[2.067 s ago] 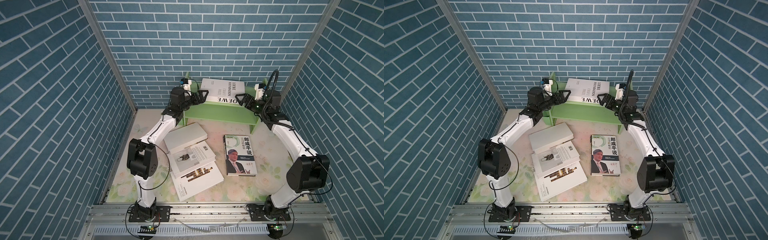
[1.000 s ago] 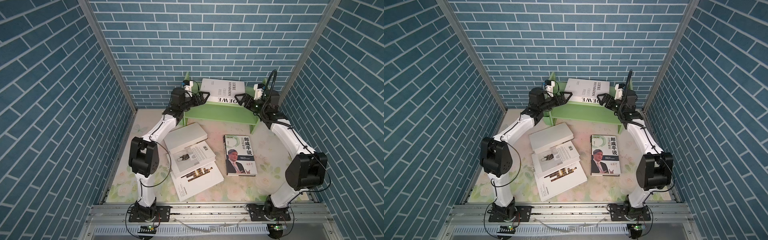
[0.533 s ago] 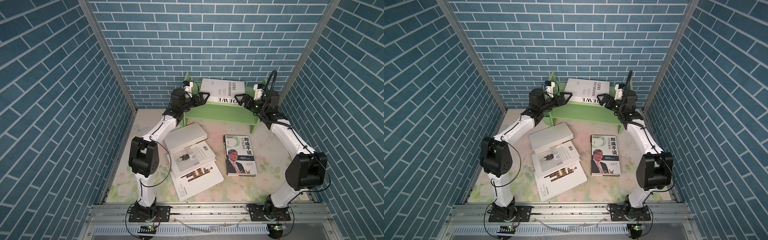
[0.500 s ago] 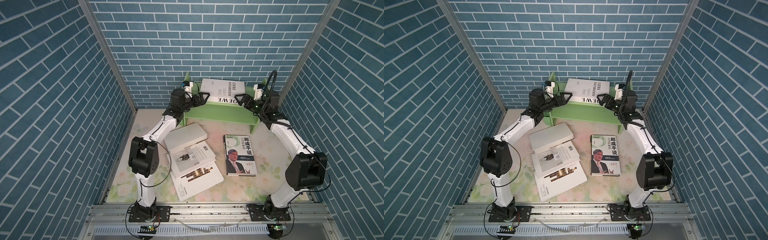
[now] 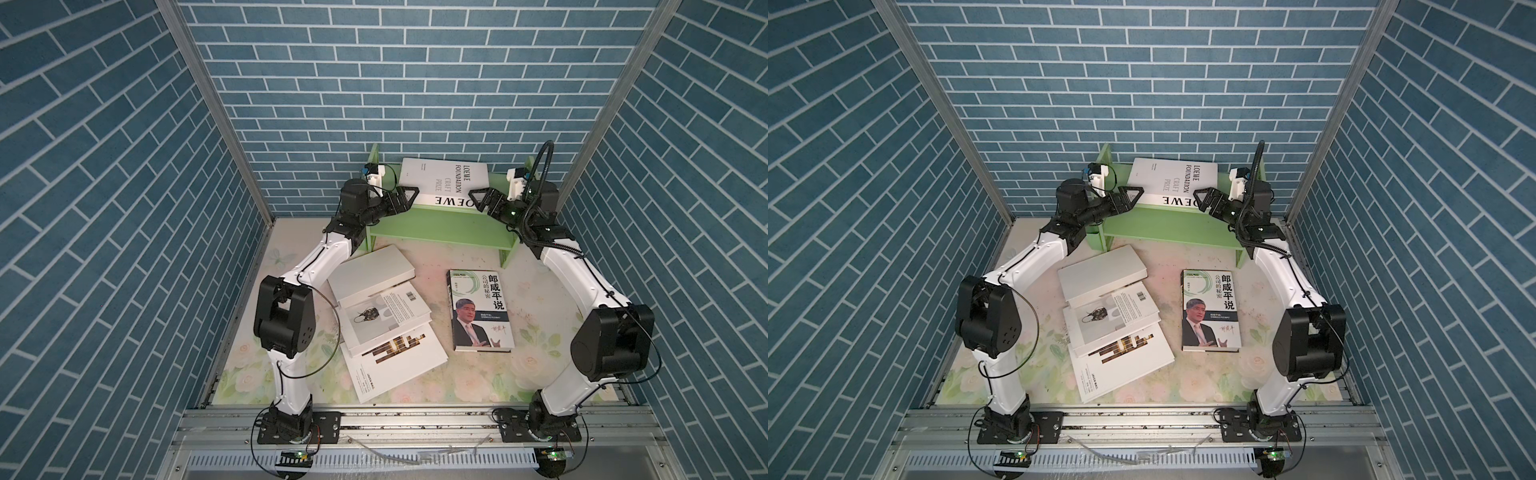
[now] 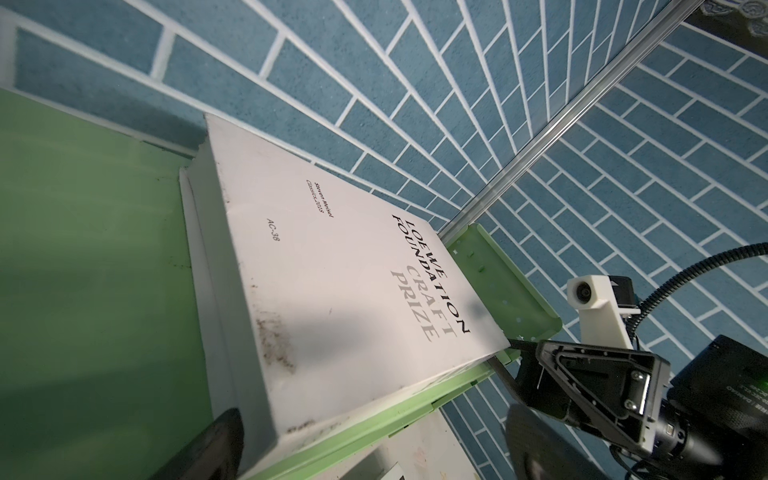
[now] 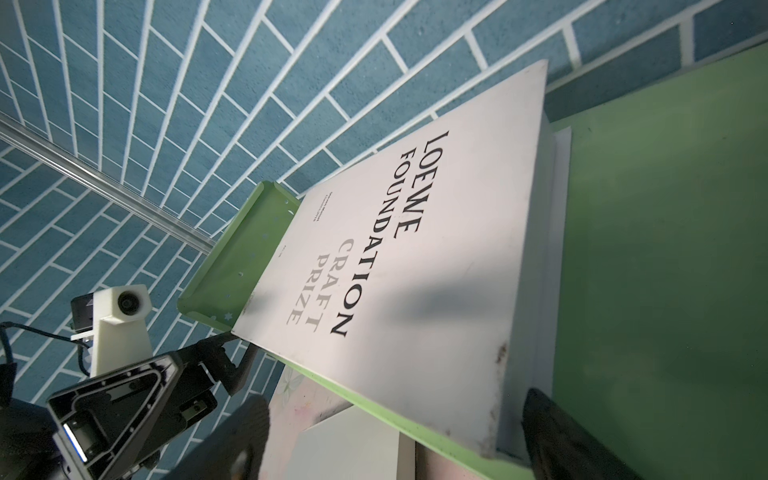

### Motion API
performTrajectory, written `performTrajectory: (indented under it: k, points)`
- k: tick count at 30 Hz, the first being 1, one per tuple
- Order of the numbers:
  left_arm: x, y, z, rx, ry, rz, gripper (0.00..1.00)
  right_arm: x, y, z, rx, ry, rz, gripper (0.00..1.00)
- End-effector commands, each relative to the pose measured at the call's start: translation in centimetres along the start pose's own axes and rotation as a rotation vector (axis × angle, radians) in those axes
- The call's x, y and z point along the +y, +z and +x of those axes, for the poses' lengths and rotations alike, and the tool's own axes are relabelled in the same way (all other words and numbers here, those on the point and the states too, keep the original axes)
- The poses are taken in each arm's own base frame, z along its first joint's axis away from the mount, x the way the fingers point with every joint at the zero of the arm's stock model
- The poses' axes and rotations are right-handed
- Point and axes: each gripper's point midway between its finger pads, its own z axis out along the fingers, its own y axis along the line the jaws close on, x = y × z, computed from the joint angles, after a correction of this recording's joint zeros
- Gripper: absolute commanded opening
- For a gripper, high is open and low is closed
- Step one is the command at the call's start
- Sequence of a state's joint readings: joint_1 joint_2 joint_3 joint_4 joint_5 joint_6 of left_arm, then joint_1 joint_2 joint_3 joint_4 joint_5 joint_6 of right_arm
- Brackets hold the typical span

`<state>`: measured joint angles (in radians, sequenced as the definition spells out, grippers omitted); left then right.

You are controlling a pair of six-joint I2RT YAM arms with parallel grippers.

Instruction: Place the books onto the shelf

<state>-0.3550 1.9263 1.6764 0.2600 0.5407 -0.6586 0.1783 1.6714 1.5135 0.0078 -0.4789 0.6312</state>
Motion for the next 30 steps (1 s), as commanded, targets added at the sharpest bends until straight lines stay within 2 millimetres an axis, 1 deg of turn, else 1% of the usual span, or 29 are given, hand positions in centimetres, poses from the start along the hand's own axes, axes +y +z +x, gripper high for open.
performTrajectory:
  k: [1,16,27,30]
  points:
    - [-2.64,-0.57,-0.26,0.003,0.023,0.06,1.0,2.05,-0.63,0.05,0.003,0.0,-0.056,0.95]
    - [-2.28,-0.36,-0.24,0.0,0.019,0.05,1.0,3.05,-1.16,0.72,0.008,-0.008,-0.063,0.94]
    - [-2.32,-0.38,-0.16,0.004,0.022,0.051,1.0,2.78,-1.18,0.66,0.003,-0.013,-0.042,0.95]
    - [-2.33,-0.42,-0.2,0.002,0.021,0.051,1.0,2.41,-1.06,0.78,0.004,-0.011,-0.028,0.94]
